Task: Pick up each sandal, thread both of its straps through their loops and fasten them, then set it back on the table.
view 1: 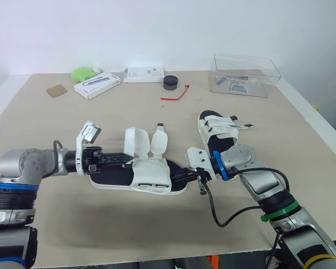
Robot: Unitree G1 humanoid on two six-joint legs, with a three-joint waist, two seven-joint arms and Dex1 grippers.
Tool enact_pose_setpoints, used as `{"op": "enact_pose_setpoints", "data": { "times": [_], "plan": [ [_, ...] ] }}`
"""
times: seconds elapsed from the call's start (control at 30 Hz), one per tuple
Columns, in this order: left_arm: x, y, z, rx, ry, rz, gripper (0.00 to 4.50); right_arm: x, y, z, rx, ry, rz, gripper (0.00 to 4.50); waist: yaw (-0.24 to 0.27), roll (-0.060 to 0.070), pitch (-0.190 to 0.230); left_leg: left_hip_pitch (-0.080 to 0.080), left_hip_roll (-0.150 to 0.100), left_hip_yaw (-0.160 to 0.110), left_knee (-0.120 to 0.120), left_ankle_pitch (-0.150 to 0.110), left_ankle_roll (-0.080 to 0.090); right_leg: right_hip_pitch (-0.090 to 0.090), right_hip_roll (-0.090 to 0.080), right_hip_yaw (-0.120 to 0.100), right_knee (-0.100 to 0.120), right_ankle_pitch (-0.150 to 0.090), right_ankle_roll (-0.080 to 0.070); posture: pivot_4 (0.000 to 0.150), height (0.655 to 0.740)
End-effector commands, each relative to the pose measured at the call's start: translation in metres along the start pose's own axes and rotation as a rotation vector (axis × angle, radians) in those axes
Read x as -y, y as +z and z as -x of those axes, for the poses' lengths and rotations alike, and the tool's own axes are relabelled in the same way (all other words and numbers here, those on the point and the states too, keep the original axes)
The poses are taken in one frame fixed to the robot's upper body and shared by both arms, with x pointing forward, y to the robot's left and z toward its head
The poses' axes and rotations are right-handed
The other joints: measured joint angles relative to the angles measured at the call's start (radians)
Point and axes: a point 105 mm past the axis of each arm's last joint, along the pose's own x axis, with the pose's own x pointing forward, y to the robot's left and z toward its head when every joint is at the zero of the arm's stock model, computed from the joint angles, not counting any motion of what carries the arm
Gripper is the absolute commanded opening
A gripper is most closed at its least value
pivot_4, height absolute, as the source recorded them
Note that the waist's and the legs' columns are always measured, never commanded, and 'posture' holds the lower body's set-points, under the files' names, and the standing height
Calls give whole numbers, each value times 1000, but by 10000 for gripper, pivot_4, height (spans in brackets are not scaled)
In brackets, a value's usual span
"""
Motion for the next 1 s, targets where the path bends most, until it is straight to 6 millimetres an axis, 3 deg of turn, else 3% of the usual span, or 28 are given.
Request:
{"op": "enact_pose_setpoints", "data": {
  "times": [0.03, 0.27, 0.6, 1.0],
  "plan": [
    [13, 2, -6, 7, -24, -40, 606, -4, -6, 2, -31, 8, -8, 0, 0, 0, 0, 0, 0, 0, 0, 0, 0, 0, 0, 0, 0, 0, 0, 1500, 7400],
    [13, -22, -11, -83, -5, -65, 606, -5, -6, 1, -32, 8, -8, 0, 0, 0, 0, 0, -1, 0, 0, 0, -1, 0, -1, 0, 0, 0, 0, 1500, 7400],
    [6, -31, -18, -96, 3, -98, 606, -5, -6, 1, -35, 3, -12, 0, 0, 0, 0, 0, -2, 0, 0, 0, -1, 0, -1, 0, 0, 0, 0, 1500, 7400],
    [11, -38, -25, -137, -33, -137, 606, -6, -6, -1, -29, 3, -13, 0, 0, 0, 0, 0, -2, 0, 0, 0, -1, 0, 0, 0, 0, 0, 0, 1500, 7400]
  ]
}}
